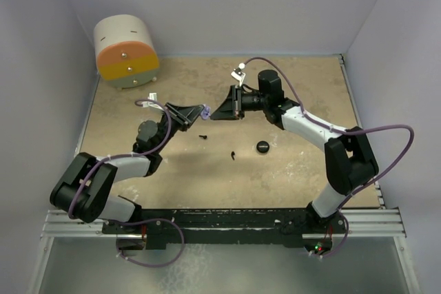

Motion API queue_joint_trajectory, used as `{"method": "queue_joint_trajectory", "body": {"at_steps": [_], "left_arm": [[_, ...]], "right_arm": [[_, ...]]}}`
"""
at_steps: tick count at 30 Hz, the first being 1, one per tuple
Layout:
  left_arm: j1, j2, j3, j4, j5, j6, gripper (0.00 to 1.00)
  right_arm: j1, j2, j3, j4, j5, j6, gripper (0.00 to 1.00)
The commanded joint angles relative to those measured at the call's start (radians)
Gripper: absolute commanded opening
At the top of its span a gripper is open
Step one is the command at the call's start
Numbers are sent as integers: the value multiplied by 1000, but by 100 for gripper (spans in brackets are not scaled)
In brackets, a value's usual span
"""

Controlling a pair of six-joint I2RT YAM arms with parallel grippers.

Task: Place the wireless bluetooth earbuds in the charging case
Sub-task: Place the earbud in the charging case.

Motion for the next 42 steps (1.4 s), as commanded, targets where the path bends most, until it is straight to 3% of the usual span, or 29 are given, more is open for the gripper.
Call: {"method": "queue_joint_trajectory", "body": {"at_steps": [1,42], "left_arm": [[-11,-21,1,80,-14,-14,0],[-42,-115,-31,71,-10,25,0]], "right_arm": [[-5,1,5,40,-37,8,0],[-8,17,1,97,-55,56,0]]}}
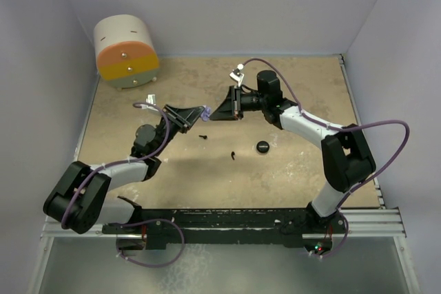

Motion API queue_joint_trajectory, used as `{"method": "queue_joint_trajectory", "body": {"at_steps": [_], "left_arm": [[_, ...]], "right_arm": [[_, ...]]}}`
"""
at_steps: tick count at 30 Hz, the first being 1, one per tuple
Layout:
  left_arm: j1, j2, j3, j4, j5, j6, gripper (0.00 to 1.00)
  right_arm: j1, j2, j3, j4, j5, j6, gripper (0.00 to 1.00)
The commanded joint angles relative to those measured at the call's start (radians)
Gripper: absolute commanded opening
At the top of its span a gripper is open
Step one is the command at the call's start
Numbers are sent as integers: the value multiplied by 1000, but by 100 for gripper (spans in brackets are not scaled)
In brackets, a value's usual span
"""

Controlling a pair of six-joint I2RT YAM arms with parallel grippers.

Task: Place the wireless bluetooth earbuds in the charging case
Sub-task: Place the earbud in the charging case.

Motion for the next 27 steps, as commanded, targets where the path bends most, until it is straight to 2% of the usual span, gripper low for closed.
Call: {"method": "queue_joint_trajectory", "body": {"at_steps": [1,9,27], "left_arm": [[-6,-29,-5,83,3,24,0],[-15,-5,-2,129,8,26,0],[-22,-24,-2,111,-5,43,0]], "right_arm": [[-5,-18,1,57,-28,21,0],[-5,-20,0,63,-34,37,0],[-7,-31,-30,75,-10,99,0]]}}
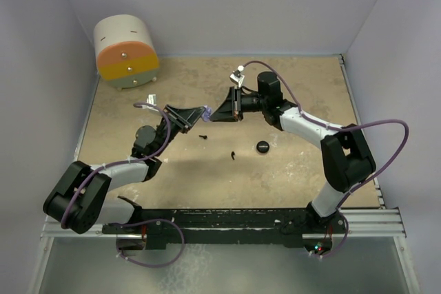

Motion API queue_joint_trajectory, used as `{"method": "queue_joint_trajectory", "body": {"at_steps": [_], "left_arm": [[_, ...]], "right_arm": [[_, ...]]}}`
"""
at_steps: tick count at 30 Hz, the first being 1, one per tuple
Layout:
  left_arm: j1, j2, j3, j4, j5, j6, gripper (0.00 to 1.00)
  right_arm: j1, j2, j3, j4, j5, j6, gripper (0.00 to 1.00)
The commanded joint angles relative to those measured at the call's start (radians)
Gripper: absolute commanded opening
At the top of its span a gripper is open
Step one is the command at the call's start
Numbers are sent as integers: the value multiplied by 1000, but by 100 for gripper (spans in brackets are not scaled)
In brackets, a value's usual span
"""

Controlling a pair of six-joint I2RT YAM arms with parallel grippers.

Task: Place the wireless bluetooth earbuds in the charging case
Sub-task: Place the earbud in the charging case.

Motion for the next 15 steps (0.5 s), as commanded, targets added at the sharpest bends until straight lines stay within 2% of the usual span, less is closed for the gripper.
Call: {"method": "queue_joint_trajectory", "body": {"at_steps": [1,15], "left_arm": [[-11,-23,4,74,-2,18,0],[-12,-23,-10,91,-11,22,0]], "right_arm": [[-8,-31,-18,47,8,28,0],[-16,-34,-51,83,14,80,1]]}}
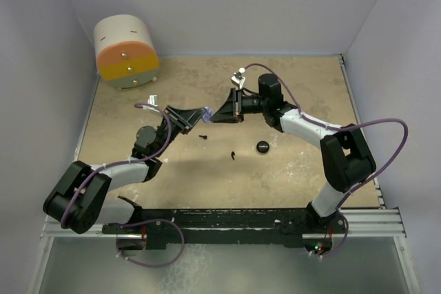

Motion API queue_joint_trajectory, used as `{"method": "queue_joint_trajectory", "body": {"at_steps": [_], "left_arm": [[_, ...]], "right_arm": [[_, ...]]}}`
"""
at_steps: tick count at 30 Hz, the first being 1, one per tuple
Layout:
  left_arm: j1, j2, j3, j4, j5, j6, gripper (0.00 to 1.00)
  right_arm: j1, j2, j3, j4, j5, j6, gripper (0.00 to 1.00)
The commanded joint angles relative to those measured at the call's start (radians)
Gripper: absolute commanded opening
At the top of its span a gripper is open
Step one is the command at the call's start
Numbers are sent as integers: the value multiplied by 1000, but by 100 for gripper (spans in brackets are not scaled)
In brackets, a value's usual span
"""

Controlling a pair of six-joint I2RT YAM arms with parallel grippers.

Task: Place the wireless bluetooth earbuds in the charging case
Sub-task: Place the earbud in the charging case.

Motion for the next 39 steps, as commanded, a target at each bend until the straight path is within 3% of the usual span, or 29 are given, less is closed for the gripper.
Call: {"method": "queue_joint_trajectory", "body": {"at_steps": [1,39], "left_arm": [[-6,-21,-9,106,-9,13,0],[-31,25,-25,283,60,92,0]], "right_arm": [[-12,-34,-21,46,13,28,1],[-18,7,-15,61,-2,81,3]]}}
